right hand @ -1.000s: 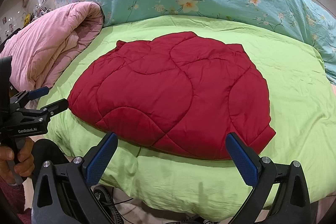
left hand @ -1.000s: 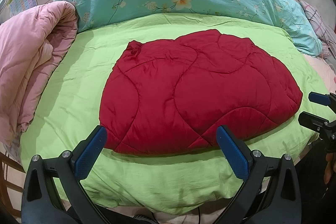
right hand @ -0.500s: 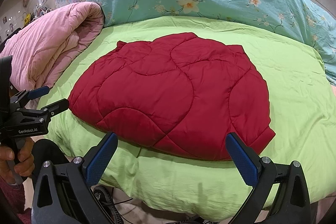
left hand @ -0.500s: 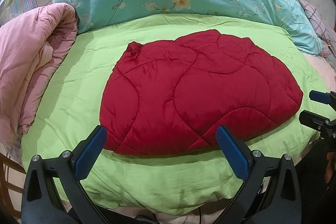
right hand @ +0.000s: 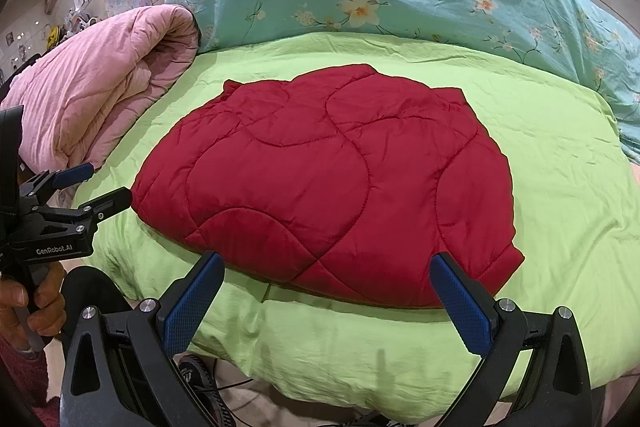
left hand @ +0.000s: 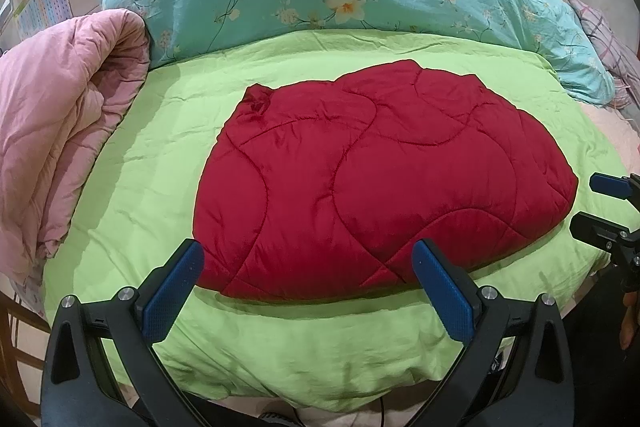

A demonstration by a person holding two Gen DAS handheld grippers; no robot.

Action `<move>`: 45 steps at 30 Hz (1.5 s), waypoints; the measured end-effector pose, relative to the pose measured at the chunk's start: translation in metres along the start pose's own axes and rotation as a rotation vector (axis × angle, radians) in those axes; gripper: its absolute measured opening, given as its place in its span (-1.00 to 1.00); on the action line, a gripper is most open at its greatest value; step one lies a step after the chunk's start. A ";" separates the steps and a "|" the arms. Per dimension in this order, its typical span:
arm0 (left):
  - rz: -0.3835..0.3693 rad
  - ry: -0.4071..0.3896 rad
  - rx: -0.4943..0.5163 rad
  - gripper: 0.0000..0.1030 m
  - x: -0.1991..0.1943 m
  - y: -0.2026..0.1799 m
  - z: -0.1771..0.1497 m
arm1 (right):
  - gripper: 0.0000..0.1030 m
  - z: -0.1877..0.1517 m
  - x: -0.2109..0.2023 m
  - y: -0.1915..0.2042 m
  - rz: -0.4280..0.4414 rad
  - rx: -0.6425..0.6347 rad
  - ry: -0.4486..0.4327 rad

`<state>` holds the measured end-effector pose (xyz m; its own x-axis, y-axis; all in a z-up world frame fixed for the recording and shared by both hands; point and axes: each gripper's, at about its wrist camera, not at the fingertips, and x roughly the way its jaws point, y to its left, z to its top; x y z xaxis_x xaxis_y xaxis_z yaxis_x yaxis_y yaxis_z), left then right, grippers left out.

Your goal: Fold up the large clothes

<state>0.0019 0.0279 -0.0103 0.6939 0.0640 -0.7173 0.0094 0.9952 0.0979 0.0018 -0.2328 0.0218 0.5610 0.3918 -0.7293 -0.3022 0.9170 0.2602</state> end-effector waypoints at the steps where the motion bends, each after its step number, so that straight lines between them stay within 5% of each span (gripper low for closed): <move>1: -0.002 0.001 0.000 1.00 0.000 0.000 0.000 | 1.00 0.000 0.000 0.000 0.000 -0.001 0.000; 45: -0.037 0.011 0.024 1.00 0.017 -0.002 0.016 | 1.00 0.017 0.011 -0.015 0.003 0.001 0.002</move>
<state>0.0250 0.0263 -0.0118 0.6846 0.0283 -0.7283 0.0520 0.9948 0.0876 0.0254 -0.2407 0.0211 0.5585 0.3945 -0.7297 -0.3034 0.9159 0.2629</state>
